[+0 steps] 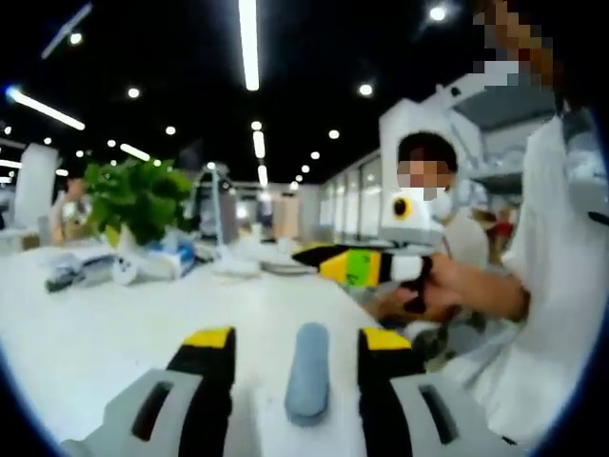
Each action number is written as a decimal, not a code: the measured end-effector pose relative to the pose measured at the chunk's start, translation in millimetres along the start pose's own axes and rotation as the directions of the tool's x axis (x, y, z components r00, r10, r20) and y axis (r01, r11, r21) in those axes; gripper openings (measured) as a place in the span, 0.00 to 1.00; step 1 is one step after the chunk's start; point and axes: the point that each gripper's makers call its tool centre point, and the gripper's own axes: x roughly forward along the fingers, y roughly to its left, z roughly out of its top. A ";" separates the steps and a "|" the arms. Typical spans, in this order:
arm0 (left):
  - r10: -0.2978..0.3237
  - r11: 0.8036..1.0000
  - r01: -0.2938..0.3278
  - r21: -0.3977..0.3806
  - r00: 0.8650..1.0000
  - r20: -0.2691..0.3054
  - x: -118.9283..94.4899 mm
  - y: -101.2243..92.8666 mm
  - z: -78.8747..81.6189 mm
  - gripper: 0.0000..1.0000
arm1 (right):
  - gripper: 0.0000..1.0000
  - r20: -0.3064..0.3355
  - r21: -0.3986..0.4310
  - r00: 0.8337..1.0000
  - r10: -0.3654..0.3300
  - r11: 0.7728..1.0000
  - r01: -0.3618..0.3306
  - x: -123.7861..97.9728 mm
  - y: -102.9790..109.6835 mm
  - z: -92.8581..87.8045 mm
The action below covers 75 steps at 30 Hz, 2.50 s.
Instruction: Pick up the paper insert the paper into the punch align the paper edges press the punch to punch holes
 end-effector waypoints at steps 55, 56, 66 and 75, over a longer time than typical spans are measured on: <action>0.336 0.937 -0.339 -0.085 0.941 -0.049 -160.0 -23.1 -28.4 0.63 | 0.53 -0.239 -0.118 0.892 0.383 0.901 -0.418 -28.9 40.5 -48.6; 0.337 0.936 -0.340 -0.087 0.940 -0.051 -160.0 -23.2 -29.1 0.63 | 0.53 -0.240 -0.116 0.888 0.391 0.897 -0.426 -28.1 40.8 -48.9; 0.331 0.942 -0.335 -0.012 0.935 -0.131 -150.9 -27.0 -45.9 0.63 | 0.48 -0.260 -0.101 0.860 0.440 0.873 -0.477 -20.5 37.5 -57.5; 0.329 0.943 -0.334 -0.013 0.935 -0.134 -151.0 -25.3 -43.8 0.62 | 0.46 -0.285 -0.061 0.810 0.513 0.834 -0.549 -1.6 35.1 -67.0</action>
